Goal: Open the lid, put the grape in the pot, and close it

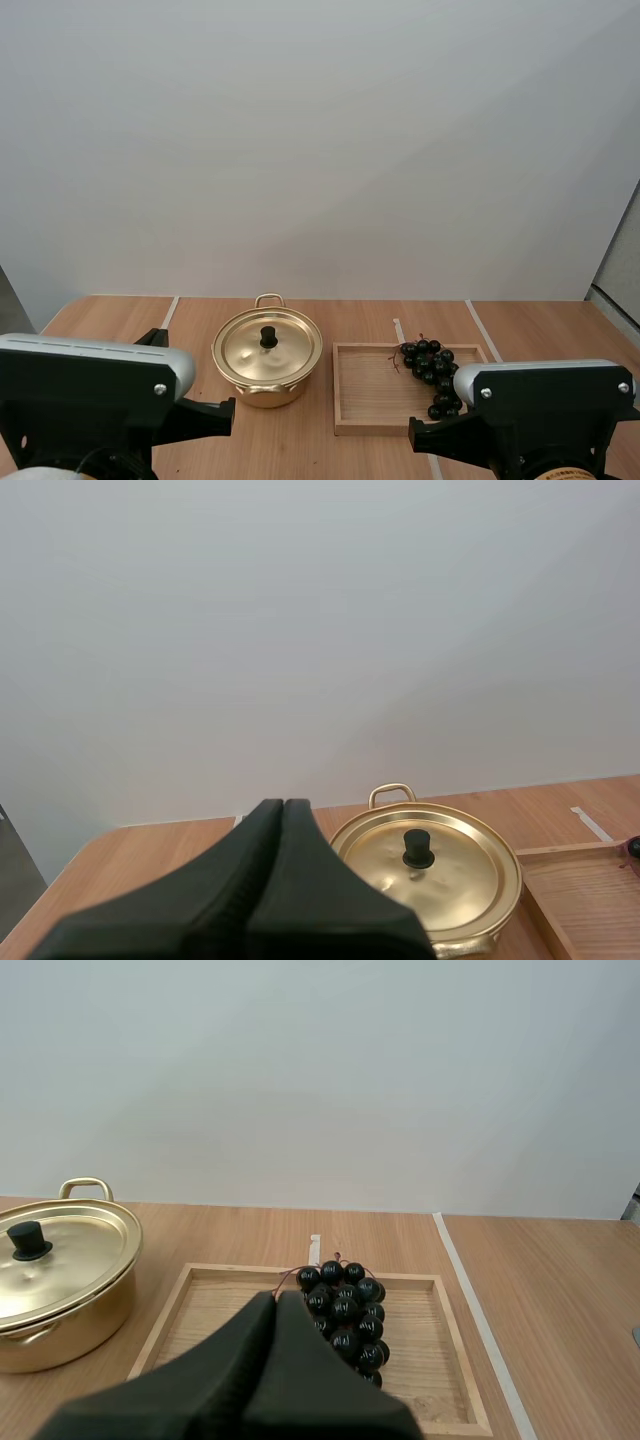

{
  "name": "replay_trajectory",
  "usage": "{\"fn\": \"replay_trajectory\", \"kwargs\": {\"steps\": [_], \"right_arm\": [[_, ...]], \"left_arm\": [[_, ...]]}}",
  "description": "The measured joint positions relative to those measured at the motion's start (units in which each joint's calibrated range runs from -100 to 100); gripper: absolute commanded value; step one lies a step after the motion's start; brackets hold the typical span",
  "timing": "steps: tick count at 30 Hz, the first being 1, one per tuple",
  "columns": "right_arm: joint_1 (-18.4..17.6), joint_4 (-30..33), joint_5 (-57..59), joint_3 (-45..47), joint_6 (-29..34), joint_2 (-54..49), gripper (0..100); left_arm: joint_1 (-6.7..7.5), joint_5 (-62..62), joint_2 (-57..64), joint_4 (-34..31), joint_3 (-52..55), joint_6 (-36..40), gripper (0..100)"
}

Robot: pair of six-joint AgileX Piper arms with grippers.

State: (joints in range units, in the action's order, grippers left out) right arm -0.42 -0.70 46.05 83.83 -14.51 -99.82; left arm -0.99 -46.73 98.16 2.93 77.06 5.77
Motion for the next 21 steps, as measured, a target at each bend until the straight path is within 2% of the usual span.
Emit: {"fn": "replay_trajectory", "kwargs": {"steps": [2,3,7,9,10,14,15,21], "right_arm": [[0.0,0.0,0.1,-0.4,0.0,0.0,0],[0.0,0.0,0.1,-0.7,0.0,0.4,7],[0.0,0.0,0.9,-2.7,0.0,4.1,52],[0.0,0.0,2.2,-4.6,0.0,7.9,85],[0.0,0.0,3.2,-5.9,0.0,10.7,100],[0.0,0.3,8.7,-9.2,0.0,18.4,100],[0.0,0.3,9.4,-10.0,0.0,19.6,100],[0.0,0.3,14.0,-14.0,0.0,28.2,100]], "left_arm": [[0.0,-1.2,-2.4,0.0,-0.6,0.6,14],[0.0,-1.8,-3.7,0.0,-0.9,0.7,18],[0.0,-5.3,-8.8,-0.1,-3.0,1.0,39],[0.0,-6.7,-12.6,-0.1,-5.2,1.0,50],[0.0,-7.9,-14.7,-0.1,-6.4,1.0,58],[0.0,-11.3,-21.3,-0.1,-9.6,1.0,95],[0.0,-12.4,-23.2,-0.1,-10.4,1.0,100],[0.0,-16.8,-35.9,-0.2,-14.2,0.6,100]]}}
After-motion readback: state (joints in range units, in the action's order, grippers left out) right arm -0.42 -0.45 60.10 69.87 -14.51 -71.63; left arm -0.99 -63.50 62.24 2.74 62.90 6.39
